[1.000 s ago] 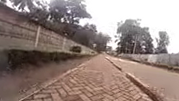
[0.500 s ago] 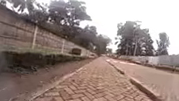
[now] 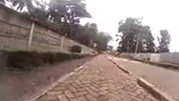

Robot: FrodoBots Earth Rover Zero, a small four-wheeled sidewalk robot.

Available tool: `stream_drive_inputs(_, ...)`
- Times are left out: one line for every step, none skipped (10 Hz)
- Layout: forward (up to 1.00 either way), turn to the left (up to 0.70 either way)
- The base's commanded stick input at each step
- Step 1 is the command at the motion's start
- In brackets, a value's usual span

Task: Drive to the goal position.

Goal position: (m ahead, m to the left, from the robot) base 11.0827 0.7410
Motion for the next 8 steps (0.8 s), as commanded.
stream_drive_inputs(0.7,-0.12)
stream_drive_inputs(0.7,0.12)
stream_drive_inputs(0.7,0.09)
stream_drive_inputs(0.7,0.07)
stream_drive_inputs(0.7,0.04)
stream_drive_inputs(0.7,0.01)
stream_drive_inputs(0.7,0.01)
stream_drive_inputs(0.7,0.04)
